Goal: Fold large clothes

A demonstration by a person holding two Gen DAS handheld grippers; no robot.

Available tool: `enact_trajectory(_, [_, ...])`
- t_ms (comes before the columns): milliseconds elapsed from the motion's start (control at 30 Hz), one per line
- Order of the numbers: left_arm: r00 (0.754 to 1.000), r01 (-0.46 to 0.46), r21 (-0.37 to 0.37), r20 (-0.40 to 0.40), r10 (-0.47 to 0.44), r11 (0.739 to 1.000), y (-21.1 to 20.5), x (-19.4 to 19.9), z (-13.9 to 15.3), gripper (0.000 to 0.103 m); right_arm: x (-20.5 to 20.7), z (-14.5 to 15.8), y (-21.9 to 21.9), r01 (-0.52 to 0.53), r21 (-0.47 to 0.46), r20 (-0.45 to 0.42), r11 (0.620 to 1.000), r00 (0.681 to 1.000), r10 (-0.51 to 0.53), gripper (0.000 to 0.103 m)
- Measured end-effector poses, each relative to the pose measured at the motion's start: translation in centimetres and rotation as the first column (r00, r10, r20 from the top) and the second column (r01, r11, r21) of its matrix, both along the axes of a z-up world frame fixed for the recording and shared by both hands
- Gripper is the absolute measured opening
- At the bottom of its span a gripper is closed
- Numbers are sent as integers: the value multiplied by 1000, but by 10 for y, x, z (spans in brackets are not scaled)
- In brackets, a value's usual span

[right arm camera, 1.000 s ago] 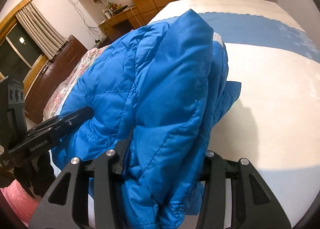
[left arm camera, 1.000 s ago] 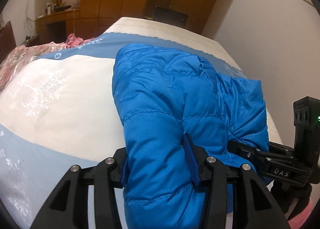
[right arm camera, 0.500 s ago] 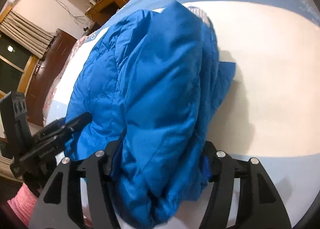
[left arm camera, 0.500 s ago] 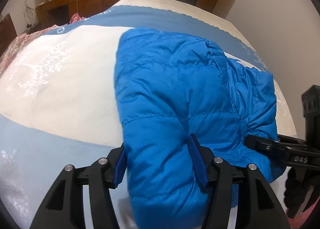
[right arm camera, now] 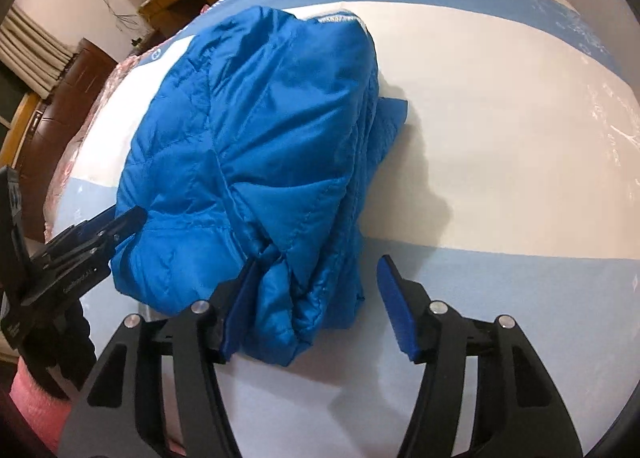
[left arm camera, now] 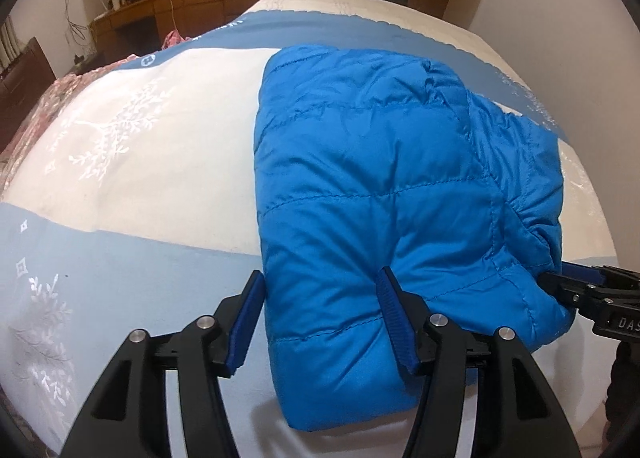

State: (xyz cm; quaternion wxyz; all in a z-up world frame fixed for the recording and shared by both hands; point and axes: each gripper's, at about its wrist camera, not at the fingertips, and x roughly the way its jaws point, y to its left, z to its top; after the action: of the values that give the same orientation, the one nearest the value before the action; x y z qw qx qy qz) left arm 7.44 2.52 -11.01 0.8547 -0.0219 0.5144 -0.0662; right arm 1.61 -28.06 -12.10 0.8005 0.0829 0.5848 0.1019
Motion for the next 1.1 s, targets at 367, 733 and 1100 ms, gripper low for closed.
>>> enact_trajectory(367, [999,-25,10,-29,25,1000,0,-5,12,59,-19,20,-9,47,-21,27,999,999,-47,59])
enact_trajectory(733, [999,-22,70,-32,25,997,-5,-53,49,67,-63,64,15,55,-174,99,983,994,-38,84])
enact_trajectory(1100, [1000,-26,68,4,26,997,-4,-81,72,71,-84,79,26,57,-188,113,981,993,-36,89])
